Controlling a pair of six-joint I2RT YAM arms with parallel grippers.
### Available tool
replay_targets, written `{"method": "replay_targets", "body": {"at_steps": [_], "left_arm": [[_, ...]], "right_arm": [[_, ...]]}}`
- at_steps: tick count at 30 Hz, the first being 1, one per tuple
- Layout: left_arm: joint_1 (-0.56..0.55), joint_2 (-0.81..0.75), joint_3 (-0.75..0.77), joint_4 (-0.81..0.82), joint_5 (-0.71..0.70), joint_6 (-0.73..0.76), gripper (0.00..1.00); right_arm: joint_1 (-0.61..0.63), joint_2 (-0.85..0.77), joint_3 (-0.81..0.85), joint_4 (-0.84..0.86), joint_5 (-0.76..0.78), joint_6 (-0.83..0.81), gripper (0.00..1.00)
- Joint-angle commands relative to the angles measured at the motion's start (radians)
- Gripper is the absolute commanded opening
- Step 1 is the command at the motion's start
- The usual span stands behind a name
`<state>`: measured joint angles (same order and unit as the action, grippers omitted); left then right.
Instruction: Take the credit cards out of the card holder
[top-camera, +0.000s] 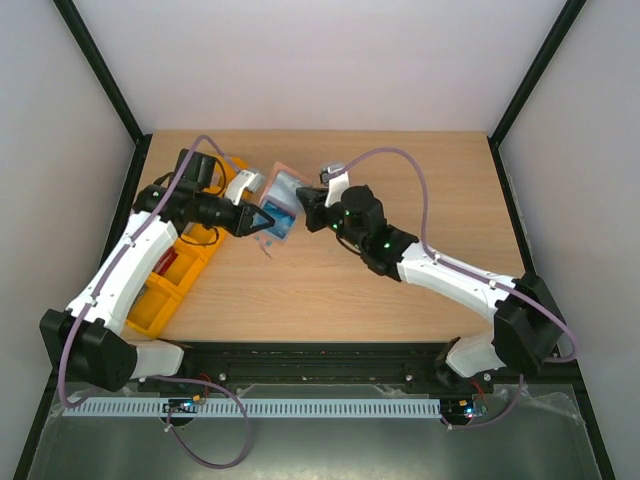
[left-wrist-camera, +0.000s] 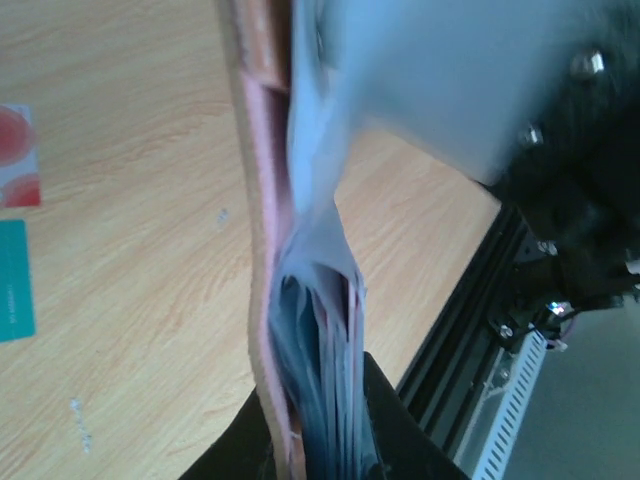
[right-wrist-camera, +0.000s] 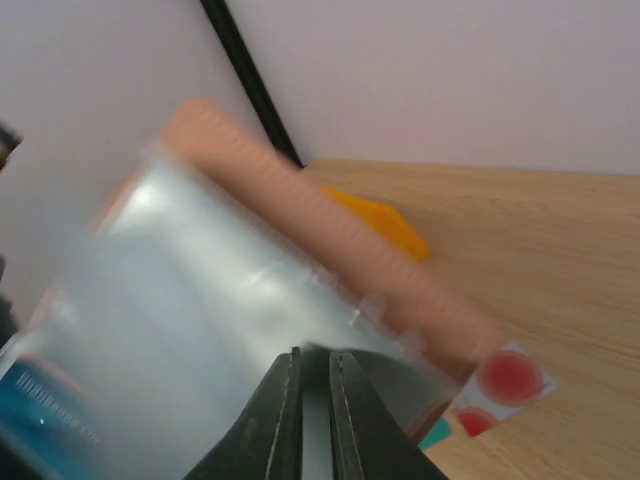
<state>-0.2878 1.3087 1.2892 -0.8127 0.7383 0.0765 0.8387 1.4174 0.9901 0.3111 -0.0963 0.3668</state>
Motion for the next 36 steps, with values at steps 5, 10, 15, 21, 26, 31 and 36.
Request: {"method": "replay_targets", "body": {"at_steps": [5, 10, 15, 21, 26, 31, 36], "left_arm": [[0.004, -0.049, -0.114, 0.07, 0.192, -0.064, 0.02], [0.126, -0.084, -0.347, 0.363, 0.293, -0.435, 0.02], [0.179, -0.076, -0.451, 0.549, 0.326, -0.64, 0.02], [0.179, -0.082, -0.447, 0.553, 0.328, -0.64, 0.02], [0.178, -0.086, -0.458, 0.573, 0.329, -0.662, 0.02], [0.177, -0.091, -0.462, 0.59, 0.347, -0.667, 0.02], [0.169, -0.088, -0.473, 0.598, 0.337, -0.656, 0.02]], "right_arm": [[-0.064, -0.038, 0.031, -0.105, -0.128, -0.053, 0.14], [-0.123, -0.096, 0.061, -0.266, -0.176, -0.115, 0.16], [-0.097, -0.166, 0.014, -0.34, -0.33, -0.156, 0.2], [0.106, -0.127, -0.037, -0.162, -0.238, -0.165, 0.17], [0.145, 0.04, 0.091, -0.135, -0.307, -0.18, 0.13], [0.144, 0.104, 0.097, -0.117, -0.289, -0.167, 0.08], [0.097, 0.093, 0.06, -0.053, -0.259, -0.116, 0.03]]}}
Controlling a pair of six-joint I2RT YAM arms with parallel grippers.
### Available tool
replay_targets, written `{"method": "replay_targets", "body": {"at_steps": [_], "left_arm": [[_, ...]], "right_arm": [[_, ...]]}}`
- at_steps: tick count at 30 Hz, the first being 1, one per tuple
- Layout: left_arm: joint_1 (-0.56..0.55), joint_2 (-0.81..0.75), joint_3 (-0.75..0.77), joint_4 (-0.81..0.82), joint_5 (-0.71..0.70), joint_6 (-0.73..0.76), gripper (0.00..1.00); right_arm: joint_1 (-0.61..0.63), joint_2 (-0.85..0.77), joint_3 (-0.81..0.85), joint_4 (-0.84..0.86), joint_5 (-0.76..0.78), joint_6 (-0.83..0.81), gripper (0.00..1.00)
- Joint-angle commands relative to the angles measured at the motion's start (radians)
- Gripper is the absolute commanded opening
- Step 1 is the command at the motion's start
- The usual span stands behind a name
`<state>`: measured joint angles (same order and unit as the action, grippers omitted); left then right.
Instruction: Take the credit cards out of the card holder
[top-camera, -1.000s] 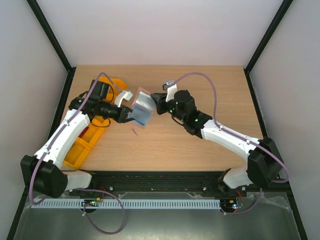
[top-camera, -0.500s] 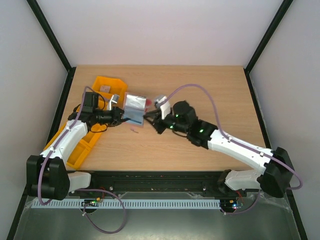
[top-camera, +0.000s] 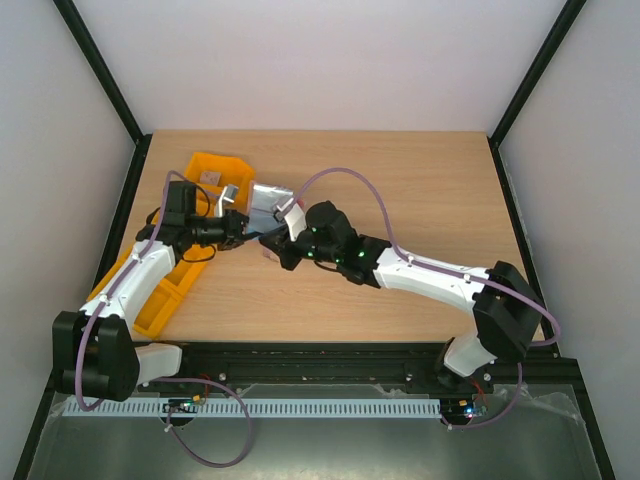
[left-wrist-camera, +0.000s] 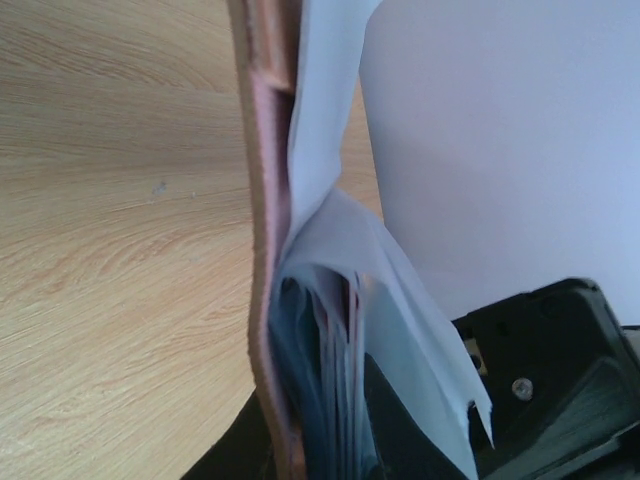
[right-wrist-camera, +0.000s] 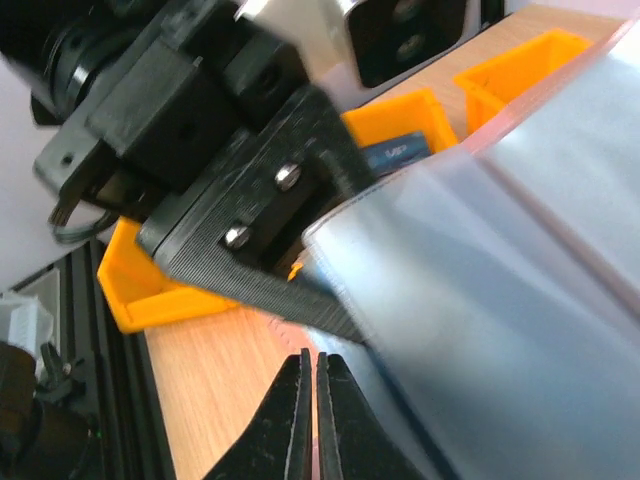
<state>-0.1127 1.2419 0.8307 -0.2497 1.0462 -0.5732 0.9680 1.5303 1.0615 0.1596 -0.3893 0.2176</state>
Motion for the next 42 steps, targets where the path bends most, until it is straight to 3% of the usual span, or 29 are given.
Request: {"method": "replay_targets", "body": {"at_steps": [1, 9, 16, 19, 23, 30, 35, 42], "left_arm": [[-0.007, -0.021, -0.014, 0.036, 0.031, -0.007, 0.02], [-0.028, -0.024, -0.003, 0.03, 0.037, 0.031, 0.02], [-0.005, -0.019, -0.01, 0.037, 0.008, 0.027, 0.02], [-0.005, -0.023, -0.009, 0.017, -0.008, 0.053, 0.02], [-0.005, -0.032, -0.01, 0.006, -0.01, 0.071, 0.02], [-0.011, -0.03, -0.011, 0.004, -0.001, 0.084, 0.02], [-0.024, -0.029, -0.008, -0.019, -0.009, 0.12, 0.02], [-0.038, -0.034, -0.004, -0.05, -0.025, 0.173, 0.02]], "right_arm": [[-0.038, -0.019, -0.013, 0.095, 0.05, 0.033, 0.02], [-0.072, 0.001, -0.035, 0.119, 0.065, 0.056, 0.02], [-0.068, -0.072, -0.062, 0.083, -0.076, -0.016, 0.07], [-0.032, -0.074, -0.09, 0.057, 0.032, -0.031, 0.1], [-0.005, -0.038, -0.058, 0.001, 0.295, -0.009, 0.3], [0.01, 0.022, 0.009, -0.079, 0.451, -0.051, 0.53], [0.004, 0.046, 0.057, -0.112, 0.557, -0.052, 0.54], [-0.023, 0.061, 0.095, -0.139, 0.549, -0.041, 0.57]]}}
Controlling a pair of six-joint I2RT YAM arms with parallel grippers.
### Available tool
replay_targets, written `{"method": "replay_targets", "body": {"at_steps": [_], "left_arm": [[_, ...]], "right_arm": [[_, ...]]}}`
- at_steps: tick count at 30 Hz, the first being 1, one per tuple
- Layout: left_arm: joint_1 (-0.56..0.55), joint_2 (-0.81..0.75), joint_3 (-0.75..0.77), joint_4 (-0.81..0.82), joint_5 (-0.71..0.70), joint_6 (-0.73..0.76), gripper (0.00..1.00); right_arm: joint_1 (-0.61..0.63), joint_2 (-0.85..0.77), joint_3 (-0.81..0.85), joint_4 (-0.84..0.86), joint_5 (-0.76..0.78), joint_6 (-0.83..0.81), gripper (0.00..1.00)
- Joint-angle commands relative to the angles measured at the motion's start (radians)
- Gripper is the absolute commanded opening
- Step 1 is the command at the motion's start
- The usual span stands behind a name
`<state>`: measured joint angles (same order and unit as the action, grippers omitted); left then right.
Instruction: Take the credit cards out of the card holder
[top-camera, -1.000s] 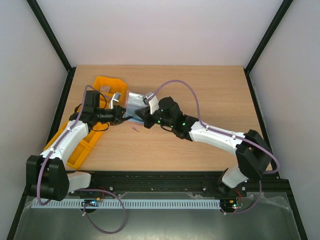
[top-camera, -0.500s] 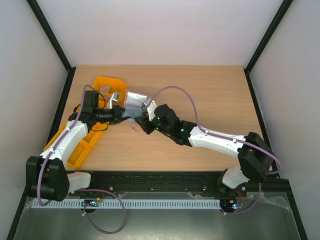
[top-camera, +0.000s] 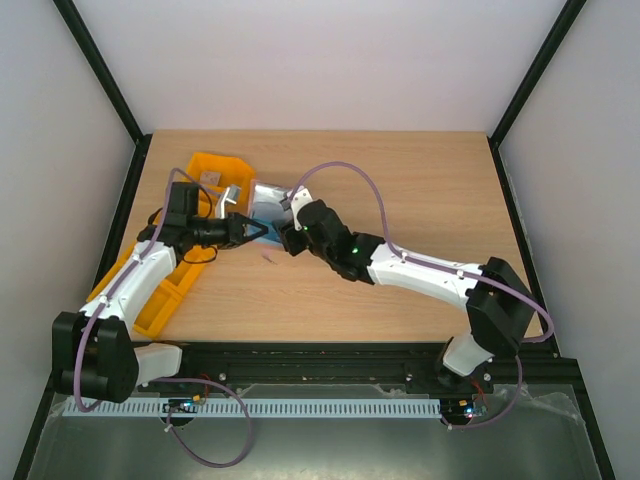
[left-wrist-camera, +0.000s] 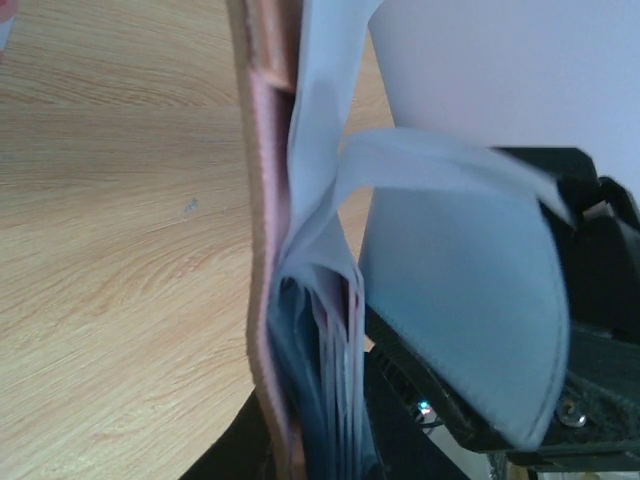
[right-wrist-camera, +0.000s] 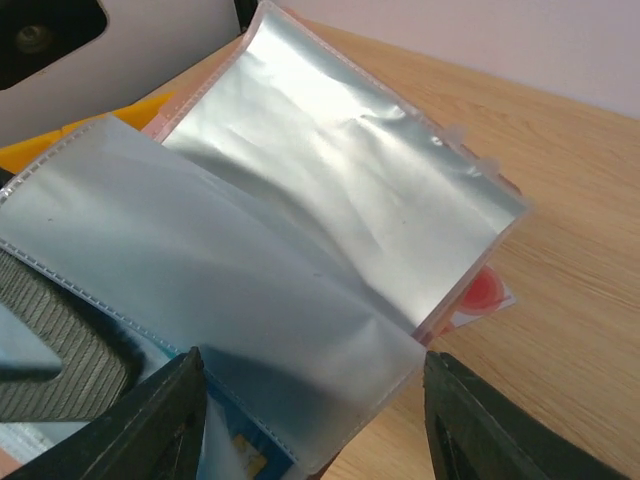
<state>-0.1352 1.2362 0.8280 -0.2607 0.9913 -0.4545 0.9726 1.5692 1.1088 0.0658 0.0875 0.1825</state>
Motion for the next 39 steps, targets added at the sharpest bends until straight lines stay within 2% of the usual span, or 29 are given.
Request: {"method": "replay_targets", "body": {"at_steps": [1, 6, 15, 17, 19, 21, 25, 31, 36, 39], "left_arm": [[-0.026, -0.032, 0.004, -0.054, 0.017, 0.073, 0.02], [-0.096, -0.062, 0.028, -0.155, -0.087, 0.226, 0.02], [-0.129, -0.074, 0.025, -0.21, -0.029, 0.331, 0.02], [-0.122, -0.071, 0.005, -0.172, 0.079, 0.293, 0.02], [-0.112, -0.067, -0.051, -0.038, 0.231, 0.155, 0.02], [-0.111, -0.057, -0.091, 0.066, 0.288, 0.051, 0.02], [-0.11, -0.038, -0.103, 0.063, 0.24, 0.053, 0.02], [-0.104, -0.016, -0.129, 0.114, 0.196, -0.02, 0.02], [-0.117, -0.016, -0.084, -0.022, 0.061, 0.144, 0.02], [-0.116, -0.02, -0.077, -0.042, 0.041, 0.15, 0.02]], "right_arm": [[-0.032, 0.026, 0.052, -0.051, 0.064, -0.005, 0.58], [-0.059, 0.021, 0.044, -0.057, 0.003, 0.014, 0.59], [-0.124, 0.003, 0.005, -0.041, -0.096, 0.054, 0.61], [-0.126, 0.005, -0.003, -0.042, -0.085, 0.065, 0.62], [-0.137, 0.006, -0.014, -0.036, -0.08, 0.081, 0.63], [-0.151, 0.01, -0.022, -0.029, -0.096, 0.097, 0.63], [-0.158, 0.007, -0.035, -0.026, -0.129, 0.106, 0.63], [-0.197, -0.023, -0.046, -0.083, -0.095, 0.105, 0.64], [-0.272, -0.114, -0.045, -0.191, -0.124, 0.055, 0.67], [-0.287, -0.188, -0.039, -0.279, -0.182, -0.014, 0.69]]}}
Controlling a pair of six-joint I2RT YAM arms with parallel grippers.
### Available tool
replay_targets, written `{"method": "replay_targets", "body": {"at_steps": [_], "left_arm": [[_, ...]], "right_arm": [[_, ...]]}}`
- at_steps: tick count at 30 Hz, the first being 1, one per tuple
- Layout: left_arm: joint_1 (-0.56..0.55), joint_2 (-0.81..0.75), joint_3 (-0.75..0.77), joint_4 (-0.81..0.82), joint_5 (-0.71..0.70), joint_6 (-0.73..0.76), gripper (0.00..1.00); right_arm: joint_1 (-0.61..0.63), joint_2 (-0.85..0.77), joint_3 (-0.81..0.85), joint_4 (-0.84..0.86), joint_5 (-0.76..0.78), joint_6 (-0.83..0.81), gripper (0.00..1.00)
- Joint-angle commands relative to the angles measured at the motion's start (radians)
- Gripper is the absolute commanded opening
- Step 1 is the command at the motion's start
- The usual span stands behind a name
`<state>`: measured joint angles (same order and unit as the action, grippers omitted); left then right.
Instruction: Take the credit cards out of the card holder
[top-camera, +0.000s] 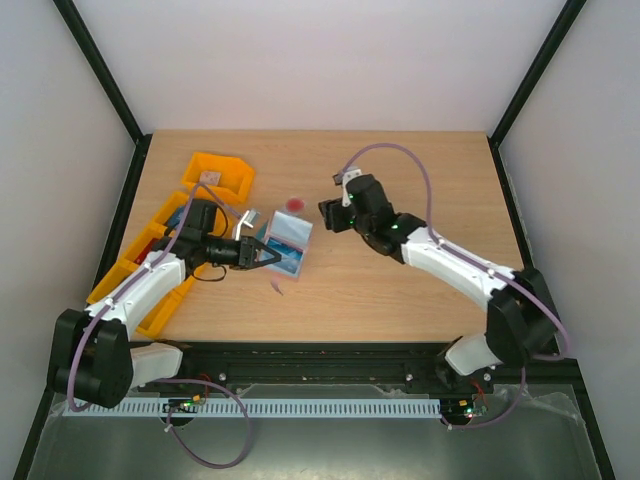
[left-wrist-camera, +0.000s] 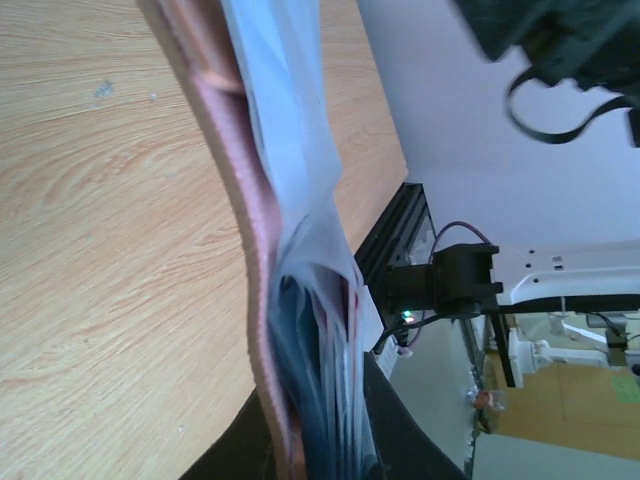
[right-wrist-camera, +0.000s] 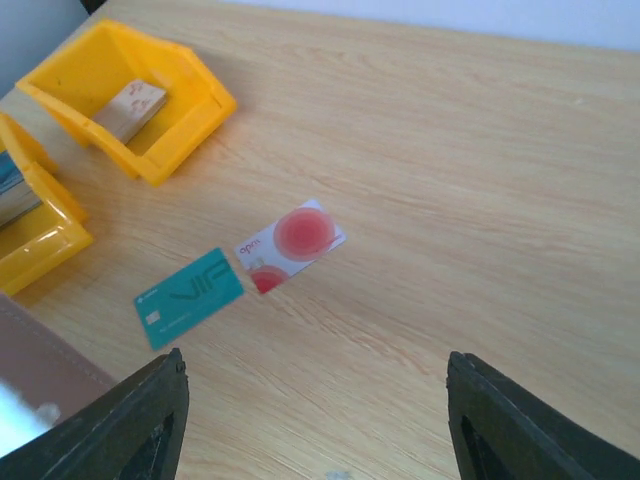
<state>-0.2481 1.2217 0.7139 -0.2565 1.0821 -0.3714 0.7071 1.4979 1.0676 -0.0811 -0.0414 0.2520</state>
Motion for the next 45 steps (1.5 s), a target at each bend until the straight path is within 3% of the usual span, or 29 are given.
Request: {"method": "replay_targets", "body": {"at_steps": [1, 4, 5, 8, 11, 16, 20, 28, 33, 41, 45], "left_arm": [[-0.003, -0.004, 0.037, -0.043, -0.046, 0.06, 0.02], [-0.005, 0.004, 0.04, -0.038, -0.042, 0.048, 0.02], [-0.005, 0.005, 0.039, -0.036, -0.039, 0.049, 0.02], [-0.021, 0.003, 0.053, -0.063, -0.027, 0.101, 0.02], [-0.059, 0.001, 0.11, -0.17, -0.04, 0.245, 0.02], [-0.094, 0.019, 0.287, -0.393, 0.005, 0.513, 0.02], [-0.105, 0.01, 0.313, -0.459, 0.063, 0.578, 0.02], [-0.137, 0.003, 0.342, -0.574, 0.05, 0.741, 0.02], [-0.143, -0.003, 0.349, -0.58, 0.044, 0.754, 0.02], [-0.141, -0.001, 0.355, -0.55, 0.05, 0.717, 0.02], [-0.116, -0.005, 0.351, -0.471, 0.01, 0.62, 0.02]], "right_arm": [[-0.021, -0.138, 0.008, -0.16, -0.077, -0.113, 0.7], [-0.021, -0.202, 0.027, -0.232, -0.199, -0.166, 0.69], [-0.021, -0.225, 0.027, -0.238, -0.285, -0.182, 0.68], [-0.018, -0.274, -0.007, -0.154, -0.744, -0.179, 0.66], [0.006, -0.246, -0.034, -0.032, -0.899, -0.104, 0.55], [0.026, -0.174, -0.011, 0.002, -0.947, -0.09, 0.4], [0.035, -0.162, -0.004, -0.033, -0.938, -0.109, 0.34], [0.036, -0.191, -0.023, -0.096, -0.808, -0.133, 0.34], [0.037, -0.182, -0.017, -0.1, -0.796, -0.123, 0.33], [0.107, -0.128, -0.027, -0.08, -0.859, -0.125, 0.23], [0.139, -0.117, -0.028, -0.074, -0.885, -0.13, 0.18]]}}
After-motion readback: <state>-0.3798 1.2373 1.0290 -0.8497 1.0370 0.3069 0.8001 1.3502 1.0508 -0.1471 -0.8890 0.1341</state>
